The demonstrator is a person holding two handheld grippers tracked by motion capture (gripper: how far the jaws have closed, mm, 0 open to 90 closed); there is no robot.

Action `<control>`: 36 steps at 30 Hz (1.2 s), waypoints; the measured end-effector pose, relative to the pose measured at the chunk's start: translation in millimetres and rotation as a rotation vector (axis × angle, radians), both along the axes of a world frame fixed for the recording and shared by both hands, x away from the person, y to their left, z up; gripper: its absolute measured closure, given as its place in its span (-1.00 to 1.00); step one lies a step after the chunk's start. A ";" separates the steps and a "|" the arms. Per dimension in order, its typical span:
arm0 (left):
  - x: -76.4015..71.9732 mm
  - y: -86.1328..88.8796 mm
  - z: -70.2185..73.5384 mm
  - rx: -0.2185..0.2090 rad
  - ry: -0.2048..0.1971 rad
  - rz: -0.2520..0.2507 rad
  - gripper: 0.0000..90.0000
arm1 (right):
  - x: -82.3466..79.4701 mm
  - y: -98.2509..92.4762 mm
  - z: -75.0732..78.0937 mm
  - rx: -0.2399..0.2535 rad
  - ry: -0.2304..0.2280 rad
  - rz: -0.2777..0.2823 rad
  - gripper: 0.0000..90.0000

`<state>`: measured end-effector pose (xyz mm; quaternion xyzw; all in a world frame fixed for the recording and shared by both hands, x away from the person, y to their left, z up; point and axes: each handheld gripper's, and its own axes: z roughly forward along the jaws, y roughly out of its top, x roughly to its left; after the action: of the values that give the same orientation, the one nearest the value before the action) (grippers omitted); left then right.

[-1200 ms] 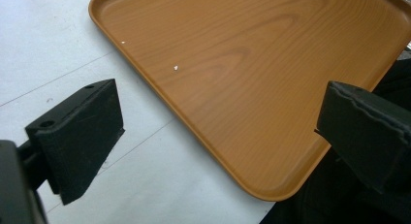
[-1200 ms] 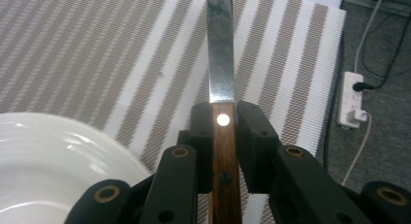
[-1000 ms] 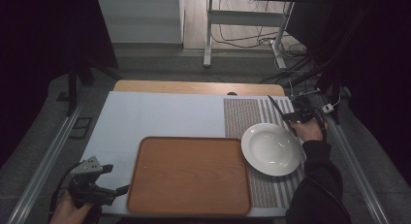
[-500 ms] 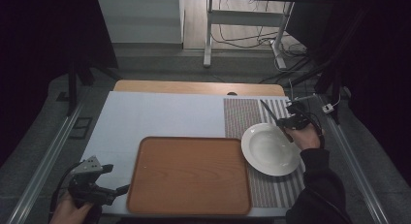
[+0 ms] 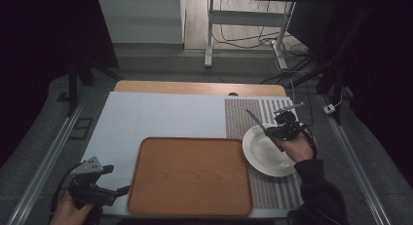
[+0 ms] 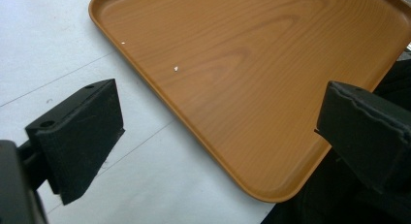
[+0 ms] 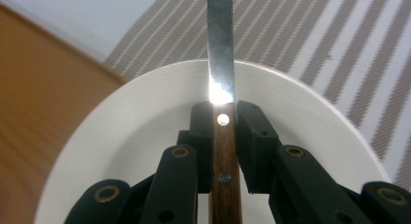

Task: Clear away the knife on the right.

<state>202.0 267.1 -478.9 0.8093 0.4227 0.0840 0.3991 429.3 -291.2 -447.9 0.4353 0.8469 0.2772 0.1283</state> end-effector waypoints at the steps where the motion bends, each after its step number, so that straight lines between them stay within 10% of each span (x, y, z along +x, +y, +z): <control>1: 0.1 0.1 0.0 0.000 0.001 0.000 -0.94 | -2.4 2.3 -0.4 0.001 0.000 0.008 0.74; 36: 0.7 -1.1 0.0 0.009 0.002 -0.003 -0.94 | -102.9 101.1 -15.0 -0.023 0.017 0.378 0.73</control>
<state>202.8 266.1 -478.9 0.8118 0.4215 0.0842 0.3953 326.4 -190.1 -462.9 0.2692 0.9178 0.2830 0.0719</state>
